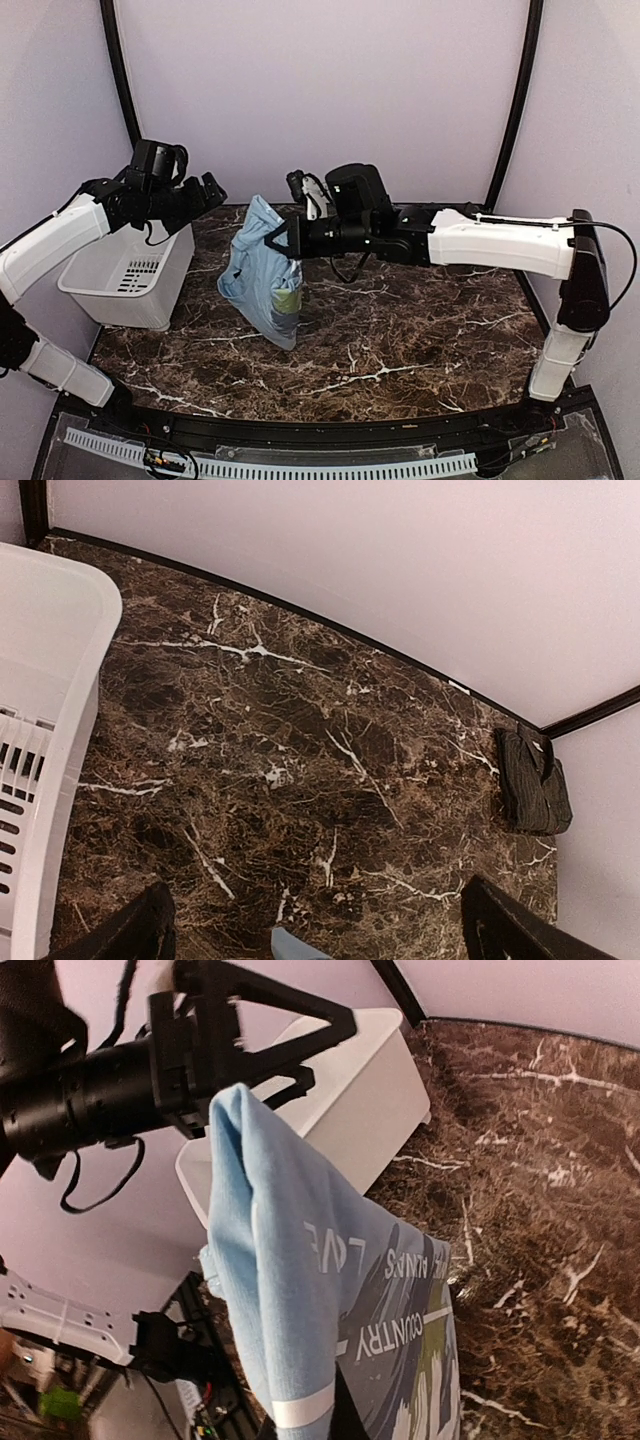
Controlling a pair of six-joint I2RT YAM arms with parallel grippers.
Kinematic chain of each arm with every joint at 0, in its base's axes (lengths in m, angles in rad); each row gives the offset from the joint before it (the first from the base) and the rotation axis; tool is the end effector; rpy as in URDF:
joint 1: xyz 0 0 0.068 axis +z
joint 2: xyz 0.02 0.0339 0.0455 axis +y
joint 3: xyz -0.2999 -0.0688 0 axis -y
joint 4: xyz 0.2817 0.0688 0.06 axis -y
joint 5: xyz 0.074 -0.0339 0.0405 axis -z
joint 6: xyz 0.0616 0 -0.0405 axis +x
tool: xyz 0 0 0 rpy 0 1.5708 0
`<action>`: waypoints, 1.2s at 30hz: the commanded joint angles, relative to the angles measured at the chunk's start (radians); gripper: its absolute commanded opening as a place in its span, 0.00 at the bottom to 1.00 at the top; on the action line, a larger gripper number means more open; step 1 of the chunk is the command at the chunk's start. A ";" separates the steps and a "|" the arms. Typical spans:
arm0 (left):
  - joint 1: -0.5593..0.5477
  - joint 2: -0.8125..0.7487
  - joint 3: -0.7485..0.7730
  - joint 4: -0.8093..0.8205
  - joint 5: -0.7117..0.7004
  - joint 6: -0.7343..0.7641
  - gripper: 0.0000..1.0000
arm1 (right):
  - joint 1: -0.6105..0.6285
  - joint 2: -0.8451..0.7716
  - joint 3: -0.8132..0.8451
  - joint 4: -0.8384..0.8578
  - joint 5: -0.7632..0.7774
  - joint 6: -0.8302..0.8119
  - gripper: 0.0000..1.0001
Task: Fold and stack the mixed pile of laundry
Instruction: Turn over the square-folded T-shirt at the center of the board.
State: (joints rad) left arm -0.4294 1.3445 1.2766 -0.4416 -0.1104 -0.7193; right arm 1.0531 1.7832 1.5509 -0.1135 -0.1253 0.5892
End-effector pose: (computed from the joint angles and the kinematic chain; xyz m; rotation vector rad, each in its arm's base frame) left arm 0.3264 -0.1420 0.3805 -0.3759 2.0969 -0.5800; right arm 0.2399 0.4368 0.3544 -0.5760 2.0338 1.1763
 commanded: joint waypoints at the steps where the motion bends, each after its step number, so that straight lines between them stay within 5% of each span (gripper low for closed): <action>1: 0.013 -0.028 0.027 -0.057 -0.023 0.026 0.99 | -0.111 0.057 -0.164 0.347 -0.197 0.330 0.00; 14: 0.014 -0.016 -0.008 -0.031 0.022 0.030 0.99 | -0.371 0.023 -0.519 0.644 -0.350 0.367 0.03; 21: 0.010 0.018 -0.017 -0.015 0.099 0.113 0.99 | -0.494 -0.029 -0.635 0.592 -0.374 0.312 0.61; 26: -0.056 0.042 -0.011 -0.039 0.138 0.238 0.99 | -0.571 -0.125 -0.629 0.288 -0.247 0.130 0.79; 31: -0.160 0.077 -0.047 -0.060 0.150 0.293 0.99 | -0.602 -0.208 -0.582 0.019 -0.100 -0.052 0.79; 36: -0.267 0.103 -0.187 0.082 0.282 0.220 0.98 | -0.579 -0.280 -0.630 0.000 -0.299 -0.137 0.69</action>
State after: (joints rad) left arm -0.6361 1.4269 1.1854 -0.4297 0.0631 -0.4824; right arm 0.4503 1.5513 0.9413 -0.0277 -0.3233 0.5758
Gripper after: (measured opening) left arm 0.989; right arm 0.725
